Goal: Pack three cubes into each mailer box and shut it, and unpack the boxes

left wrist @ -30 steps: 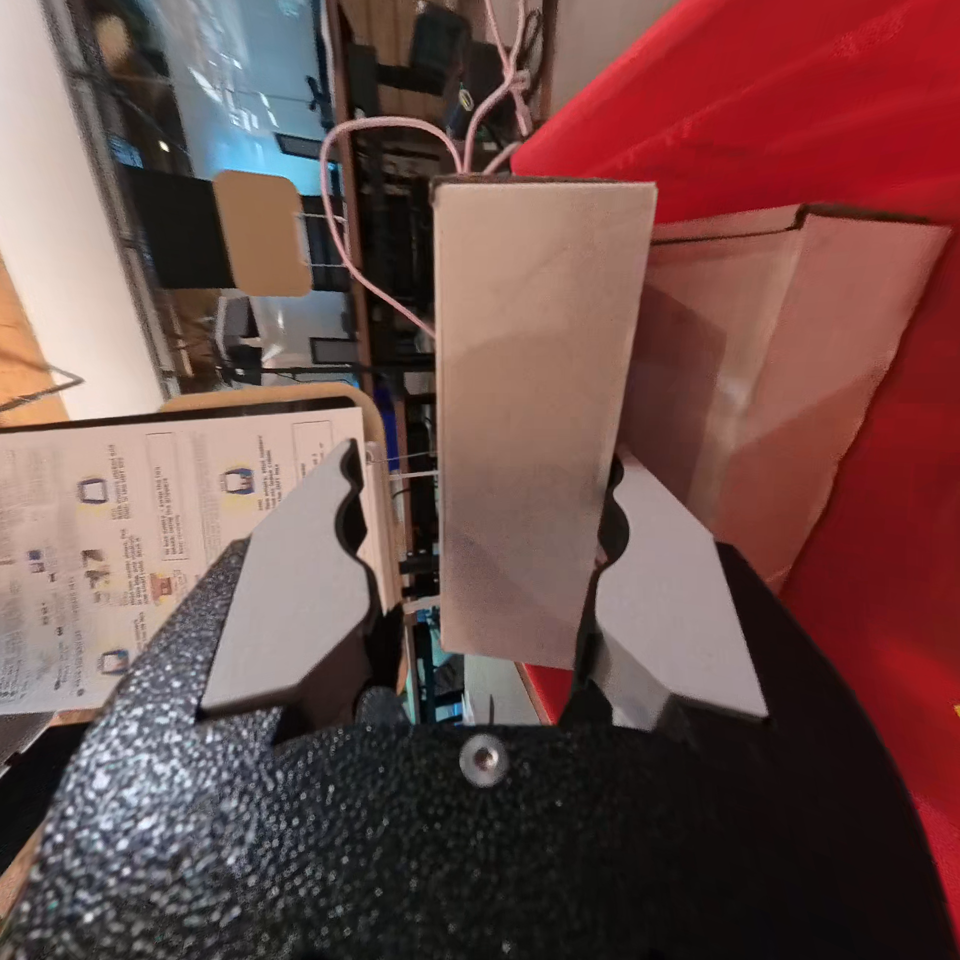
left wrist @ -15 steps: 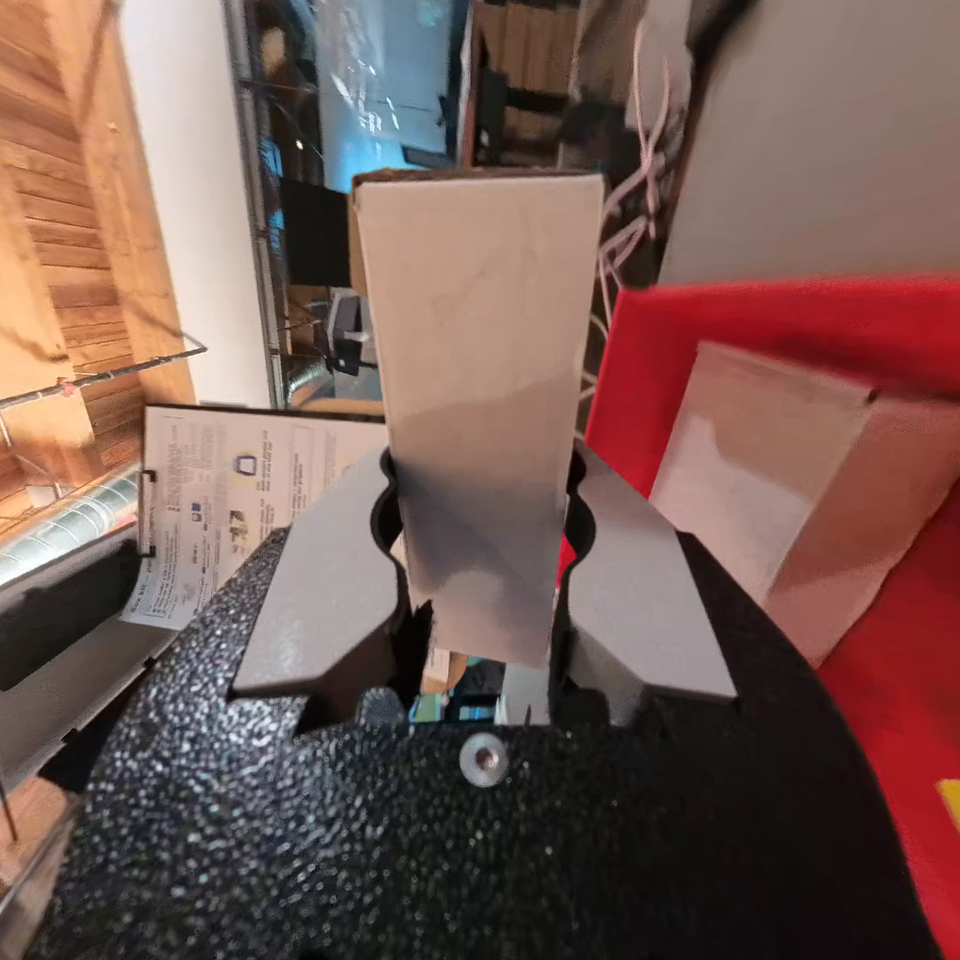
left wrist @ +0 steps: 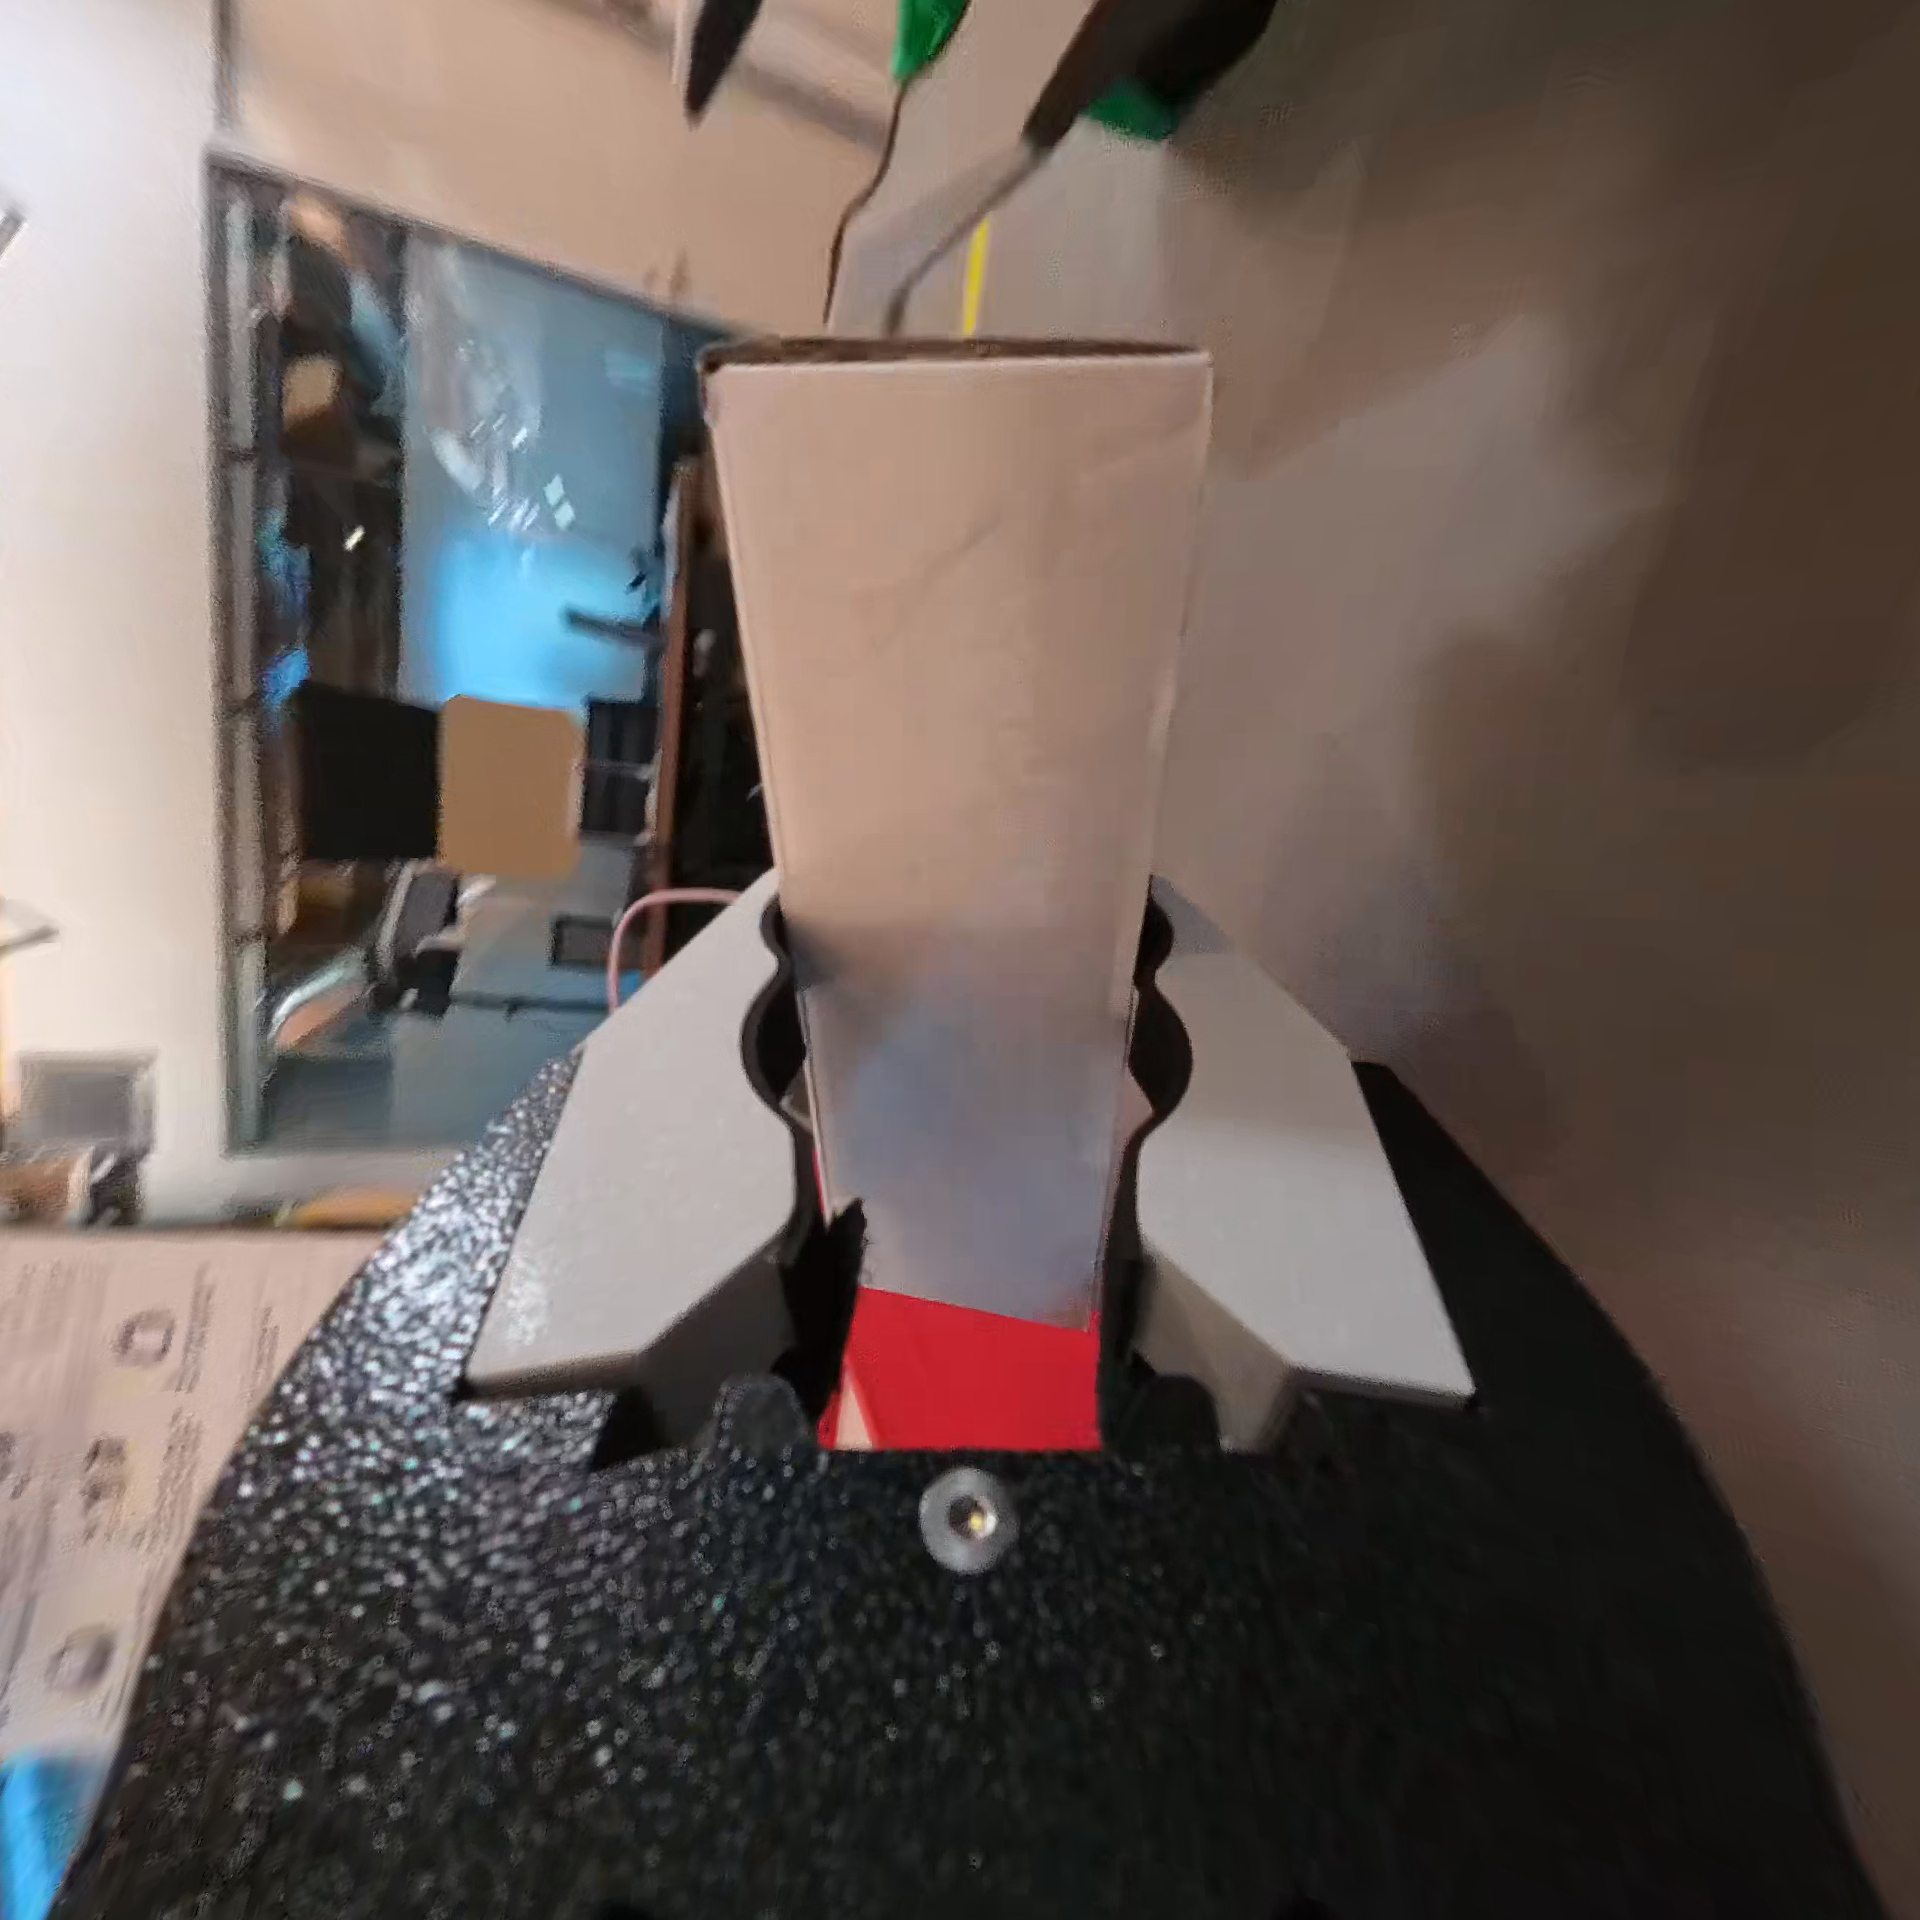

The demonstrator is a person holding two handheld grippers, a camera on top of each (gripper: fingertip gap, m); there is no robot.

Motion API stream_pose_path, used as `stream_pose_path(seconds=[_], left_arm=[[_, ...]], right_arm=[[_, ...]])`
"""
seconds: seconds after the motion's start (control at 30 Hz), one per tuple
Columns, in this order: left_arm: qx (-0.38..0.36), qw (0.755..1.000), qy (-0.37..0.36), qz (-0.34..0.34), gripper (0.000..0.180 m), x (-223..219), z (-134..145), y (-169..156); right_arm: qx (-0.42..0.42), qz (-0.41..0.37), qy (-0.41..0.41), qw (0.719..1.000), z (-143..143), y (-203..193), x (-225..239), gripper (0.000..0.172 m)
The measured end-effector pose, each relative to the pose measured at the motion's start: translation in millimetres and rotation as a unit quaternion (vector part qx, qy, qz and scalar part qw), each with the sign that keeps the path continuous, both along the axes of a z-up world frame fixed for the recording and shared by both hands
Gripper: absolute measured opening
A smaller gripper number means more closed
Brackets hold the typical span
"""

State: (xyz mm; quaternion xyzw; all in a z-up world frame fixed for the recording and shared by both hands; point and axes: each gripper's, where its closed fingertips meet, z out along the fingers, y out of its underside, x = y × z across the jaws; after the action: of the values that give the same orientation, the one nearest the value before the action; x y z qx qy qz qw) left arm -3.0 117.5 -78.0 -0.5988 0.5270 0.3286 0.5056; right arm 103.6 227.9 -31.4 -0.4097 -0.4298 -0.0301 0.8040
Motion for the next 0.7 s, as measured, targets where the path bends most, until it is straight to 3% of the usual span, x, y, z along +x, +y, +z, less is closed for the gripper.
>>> stream_pose_path(seconds=[0.13, 0.27, 0.43, 0.57, 0.7], left_arm=[[0.017, 0.998, 0.013, 0.064, 0.062, 7, -21, 13], [-0.003, 0.997, 0.022, 0.072, 0.062, 12, -38, 24], [-0.031, 0.997, 0.006, 0.072, 0.062, 10, -35, 31], [-0.061, 0.997, 0.012, 0.046, 0.062, 12, -34, 33], [-0.092, 0.996, 0.021, -0.005, 0.061, 23, -41, 31]], right_arm=[[-0.02, 0.011, 0.019, 1.0, 6, 4, 10, 0.044], [-0.021, 0.184, -0.015, 0.983, 9, -53, -16, 0.045], [0.022, 0.209, -0.097, 0.973, -2, -85, -15, 0.068], [-0.022, 0.218, -0.155, 0.963, -28, -88, -15, 0.101], [-0.056, 0.203, -0.216, 0.953, -63, -79, -28, 0.112]])
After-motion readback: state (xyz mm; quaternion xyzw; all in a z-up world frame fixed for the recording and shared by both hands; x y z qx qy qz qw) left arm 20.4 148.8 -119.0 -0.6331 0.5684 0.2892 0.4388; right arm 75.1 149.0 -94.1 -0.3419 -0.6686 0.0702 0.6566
